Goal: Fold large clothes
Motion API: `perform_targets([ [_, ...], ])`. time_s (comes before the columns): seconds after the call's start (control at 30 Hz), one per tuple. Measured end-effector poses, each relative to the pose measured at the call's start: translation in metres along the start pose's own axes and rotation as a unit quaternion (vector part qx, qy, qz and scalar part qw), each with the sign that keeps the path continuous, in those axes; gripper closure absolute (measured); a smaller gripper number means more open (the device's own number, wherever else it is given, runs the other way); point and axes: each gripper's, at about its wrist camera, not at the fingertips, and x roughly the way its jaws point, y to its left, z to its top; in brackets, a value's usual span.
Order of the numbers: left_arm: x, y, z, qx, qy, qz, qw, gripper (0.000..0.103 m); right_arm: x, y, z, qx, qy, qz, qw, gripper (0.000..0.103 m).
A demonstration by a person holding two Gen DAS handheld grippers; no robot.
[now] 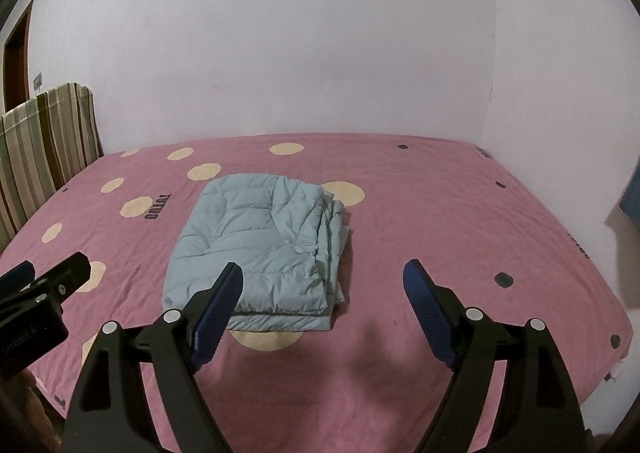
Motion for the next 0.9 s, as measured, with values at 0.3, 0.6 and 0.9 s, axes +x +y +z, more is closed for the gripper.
perform_targets([
  [0.3,-0.0087,-0.0033,0.0036,0.005,-0.011,0.002,0.9999,0.003,-0.0033,-0.0016,0.0005,0.004,-0.006,0.003,1.0,0.022],
  [0.6,-0.0096,-0.0035,0.0026,0.006,-0.012,0.001,0.9999,0.003,-0.0032,-0.0028,0.0015,0.004,-0.005,0.003,1.0,0.022],
  [0.9,-0.0093,-0.002,0.0019,0.005,-0.012,0.008,0.9999,0.003,-0.0035,-0.0016,0.001,0.003,-0.005,0.003,1.0,0.022],
])
